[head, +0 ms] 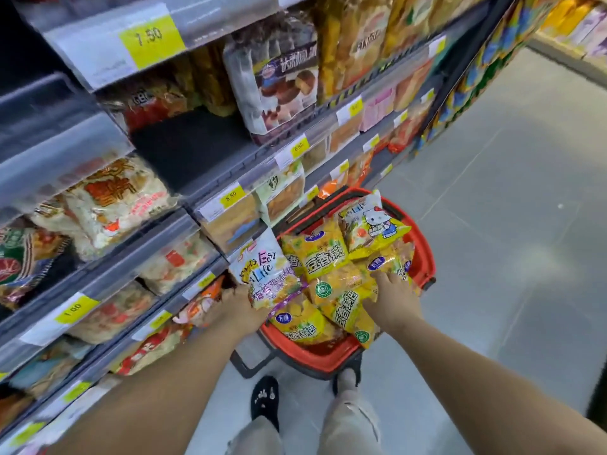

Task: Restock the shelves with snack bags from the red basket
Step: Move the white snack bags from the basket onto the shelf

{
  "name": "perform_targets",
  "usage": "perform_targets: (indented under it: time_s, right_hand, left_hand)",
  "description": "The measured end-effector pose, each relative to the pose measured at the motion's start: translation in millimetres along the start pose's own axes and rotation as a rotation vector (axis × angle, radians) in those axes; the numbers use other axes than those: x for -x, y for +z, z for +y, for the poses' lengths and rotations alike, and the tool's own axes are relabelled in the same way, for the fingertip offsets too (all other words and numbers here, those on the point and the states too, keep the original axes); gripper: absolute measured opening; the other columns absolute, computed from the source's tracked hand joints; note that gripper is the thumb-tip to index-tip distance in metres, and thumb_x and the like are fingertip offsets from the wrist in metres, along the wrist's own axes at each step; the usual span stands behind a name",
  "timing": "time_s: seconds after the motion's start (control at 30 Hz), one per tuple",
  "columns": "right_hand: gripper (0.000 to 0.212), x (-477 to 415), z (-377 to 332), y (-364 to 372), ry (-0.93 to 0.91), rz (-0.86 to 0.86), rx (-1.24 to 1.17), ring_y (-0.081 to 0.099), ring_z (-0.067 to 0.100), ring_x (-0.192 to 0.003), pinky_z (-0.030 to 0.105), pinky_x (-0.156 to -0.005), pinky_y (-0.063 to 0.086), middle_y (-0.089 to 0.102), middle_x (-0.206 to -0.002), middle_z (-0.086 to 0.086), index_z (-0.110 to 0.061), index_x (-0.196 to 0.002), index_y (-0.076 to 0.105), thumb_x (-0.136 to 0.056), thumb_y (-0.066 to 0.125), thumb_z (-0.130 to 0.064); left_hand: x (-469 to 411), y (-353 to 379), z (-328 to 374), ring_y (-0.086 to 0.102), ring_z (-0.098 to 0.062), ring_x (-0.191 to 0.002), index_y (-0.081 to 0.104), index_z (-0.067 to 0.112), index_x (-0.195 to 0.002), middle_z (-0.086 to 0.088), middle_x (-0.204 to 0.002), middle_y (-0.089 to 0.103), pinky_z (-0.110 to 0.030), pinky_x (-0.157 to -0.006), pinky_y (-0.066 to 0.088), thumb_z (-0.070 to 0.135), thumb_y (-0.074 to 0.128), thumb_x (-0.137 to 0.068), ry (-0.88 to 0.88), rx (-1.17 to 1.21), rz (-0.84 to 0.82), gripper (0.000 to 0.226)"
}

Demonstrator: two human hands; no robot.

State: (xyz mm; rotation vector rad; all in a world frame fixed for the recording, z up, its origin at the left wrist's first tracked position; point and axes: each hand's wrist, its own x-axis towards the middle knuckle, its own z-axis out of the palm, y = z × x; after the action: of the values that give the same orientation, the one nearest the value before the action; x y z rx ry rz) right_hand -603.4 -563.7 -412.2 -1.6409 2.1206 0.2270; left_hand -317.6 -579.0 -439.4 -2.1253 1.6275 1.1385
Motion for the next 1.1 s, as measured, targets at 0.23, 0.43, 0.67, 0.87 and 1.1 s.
perform_targets:
  time_s: [0.23,0.43,0.67,0.87,1.1]
  right_hand:
    - [0.058,-101,13,-24,-0.21,-0.021,0.083,0.045,0.029,-0.119,0.037,-0.086,0.043,0.043,-0.137,0.006,-0.021,-0.14,0.036,-0.086,0.054,-0.032]
    - [0.056,-186,8,-27,-0.305,0.006,0.083,0.036,0.035,-0.128,0.043,-0.097,0.039,0.029,-0.149,0.013,-0.023,-0.142,0.033,-0.09,0.054,-0.031]
    - [0.082,-247,-13,0,-0.11,0.055,0.116,0.012,0.032,-0.143,0.052,-0.106,0.025,0.011,-0.156,0.013,-0.026,-0.148,0.014,-0.084,0.054,-0.058]
    - [0.106,-256,-10,21,0.069,-0.104,0.188,-0.002,0.037,-0.144,0.061,-0.106,0.021,-0.004,-0.158,0.014,-0.031,-0.15,-0.002,-0.072,0.057,-0.074]
    - [0.084,-237,-5,8,0.078,-0.04,0.169,0.026,0.037,-0.134,0.055,-0.1,0.034,0.02,-0.151,0.013,-0.032,-0.144,0.02,-0.077,0.065,-0.055]
  left_hand:
    - [-48,23,40,0.041,-0.036,-0.127,0.034,0.013,-0.145,-0.018,-0.145,0.036,-0.039,-0.098,0.041,0.045,0.059,-0.089,-0.285,0.353,0.067,0.07]
    - [-90,45,67,0.046,-0.035,-0.121,0.035,0.011,-0.144,-0.017,-0.146,0.035,-0.039,-0.087,0.042,0.036,0.061,-0.09,-0.383,0.532,0.261,0.065]
    - [-143,65,47,0.022,-0.038,-0.14,0.01,0.015,-0.151,-0.015,-0.155,0.012,-0.052,-0.106,0.032,0.059,0.065,-0.079,-0.581,0.556,0.263,0.1]
    - [-163,73,38,0.033,-0.039,-0.136,0.009,0.014,-0.151,-0.016,-0.154,0.025,-0.049,-0.104,0.035,0.06,0.076,-0.068,-0.673,0.808,0.262,0.116]
    - [-134,56,25,0.048,-0.04,-0.122,0.023,0.013,-0.146,-0.014,-0.142,0.045,-0.045,-0.088,0.043,0.058,0.074,-0.071,-0.619,0.862,0.375,0.102]
